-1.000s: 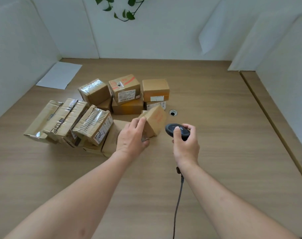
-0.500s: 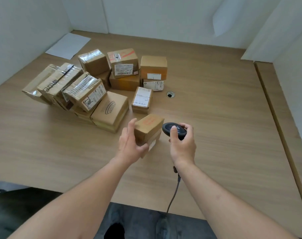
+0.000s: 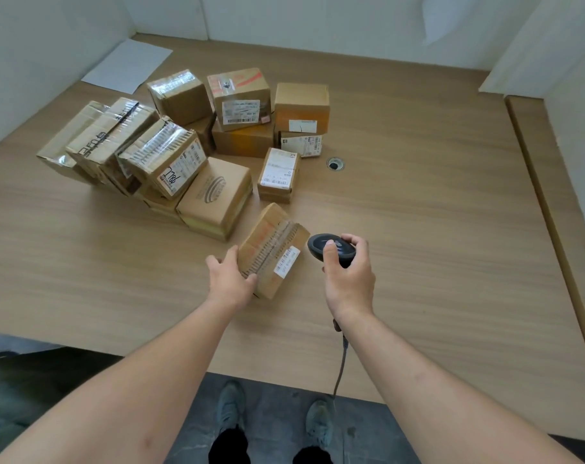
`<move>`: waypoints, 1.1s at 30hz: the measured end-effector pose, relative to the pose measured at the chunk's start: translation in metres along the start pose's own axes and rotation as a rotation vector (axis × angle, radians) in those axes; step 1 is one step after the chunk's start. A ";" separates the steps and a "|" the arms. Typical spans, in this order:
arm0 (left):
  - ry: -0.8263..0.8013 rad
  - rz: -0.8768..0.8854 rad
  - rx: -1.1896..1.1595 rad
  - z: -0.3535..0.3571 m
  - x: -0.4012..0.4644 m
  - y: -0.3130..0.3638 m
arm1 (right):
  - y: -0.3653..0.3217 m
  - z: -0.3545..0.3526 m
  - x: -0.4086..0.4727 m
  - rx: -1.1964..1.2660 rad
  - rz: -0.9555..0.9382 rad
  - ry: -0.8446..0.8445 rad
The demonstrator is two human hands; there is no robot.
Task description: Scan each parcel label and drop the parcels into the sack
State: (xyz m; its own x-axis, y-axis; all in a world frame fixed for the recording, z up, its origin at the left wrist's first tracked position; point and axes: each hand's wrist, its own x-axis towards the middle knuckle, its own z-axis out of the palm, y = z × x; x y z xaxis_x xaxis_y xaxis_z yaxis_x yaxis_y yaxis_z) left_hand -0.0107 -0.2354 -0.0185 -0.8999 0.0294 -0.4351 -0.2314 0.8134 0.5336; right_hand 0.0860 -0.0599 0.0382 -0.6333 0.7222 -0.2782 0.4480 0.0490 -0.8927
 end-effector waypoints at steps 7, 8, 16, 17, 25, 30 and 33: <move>0.007 0.147 0.295 0.019 0.005 -0.010 | 0.018 0.009 -0.001 -0.022 0.019 -0.012; 0.007 0.134 0.297 0.021 0.005 -0.010 | 0.021 0.010 -0.002 -0.030 0.018 -0.020; 0.016 0.164 0.332 0.001 0.023 -0.012 | 0.036 0.010 -0.005 -0.081 -0.069 -0.095; 0.005 0.162 0.306 -0.001 0.024 -0.012 | 0.036 0.011 -0.006 -0.081 -0.073 -0.095; 0.031 0.162 0.095 0.028 0.030 -0.019 | 0.048 0.015 -0.012 -0.113 -0.077 -0.089; -0.081 0.181 -0.152 0.008 0.022 -0.021 | 0.051 0.020 -0.020 -0.079 -0.077 -0.071; -0.175 0.164 -0.237 -0.027 0.020 -0.020 | 0.035 0.018 -0.029 -0.101 -0.143 -0.105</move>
State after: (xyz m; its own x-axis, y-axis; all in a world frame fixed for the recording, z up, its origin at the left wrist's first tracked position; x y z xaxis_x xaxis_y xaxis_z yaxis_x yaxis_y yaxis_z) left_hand -0.0343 -0.2664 -0.0187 -0.8599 0.2649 -0.4364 -0.1867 0.6325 0.7517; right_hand 0.1084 -0.0916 0.0085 -0.7550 0.6270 -0.1917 0.4067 0.2184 -0.8871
